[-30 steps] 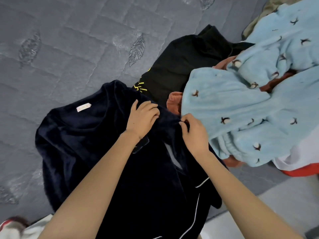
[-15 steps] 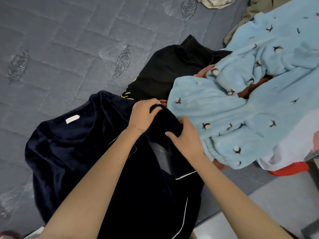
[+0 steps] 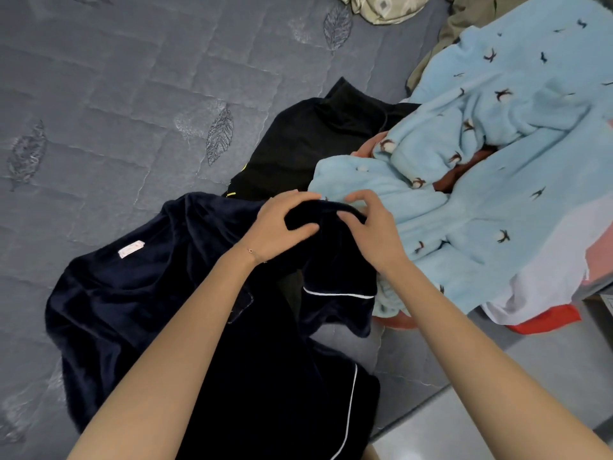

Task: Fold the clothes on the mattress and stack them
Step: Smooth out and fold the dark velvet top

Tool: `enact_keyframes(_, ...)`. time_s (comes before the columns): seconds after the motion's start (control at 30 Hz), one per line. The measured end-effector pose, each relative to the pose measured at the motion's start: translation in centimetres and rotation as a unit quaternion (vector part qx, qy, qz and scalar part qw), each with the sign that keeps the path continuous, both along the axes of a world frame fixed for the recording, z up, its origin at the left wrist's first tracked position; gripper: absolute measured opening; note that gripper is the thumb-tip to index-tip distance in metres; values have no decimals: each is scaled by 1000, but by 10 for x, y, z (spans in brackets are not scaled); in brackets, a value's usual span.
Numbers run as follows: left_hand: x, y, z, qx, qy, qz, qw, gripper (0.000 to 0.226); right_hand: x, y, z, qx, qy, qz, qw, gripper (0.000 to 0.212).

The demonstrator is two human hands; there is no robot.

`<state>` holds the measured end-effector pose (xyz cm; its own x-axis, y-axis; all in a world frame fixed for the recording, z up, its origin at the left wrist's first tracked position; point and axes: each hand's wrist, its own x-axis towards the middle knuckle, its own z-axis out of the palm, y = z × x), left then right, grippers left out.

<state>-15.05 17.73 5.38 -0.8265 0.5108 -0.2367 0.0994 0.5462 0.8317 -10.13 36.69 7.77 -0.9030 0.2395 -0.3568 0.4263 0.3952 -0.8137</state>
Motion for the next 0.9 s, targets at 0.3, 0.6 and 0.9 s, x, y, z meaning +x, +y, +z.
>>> enact_keyframes(0.3, -15, 35, 19, -18, 59, -39, 997, 24, -9, 15, 8, -41, 6, -46, 998, 31)
enact_keyframes(0.6, -22, 49, 17, -9, 15, 142, 990, 11, 37, 2, 1, 97, 12, -10, 995, 30)
enact_keyframes(0.9, -35, 59, 36, 28, 5, 107, 994, 10, 22, -10, 4, 47, 12, -24, 999, 13)
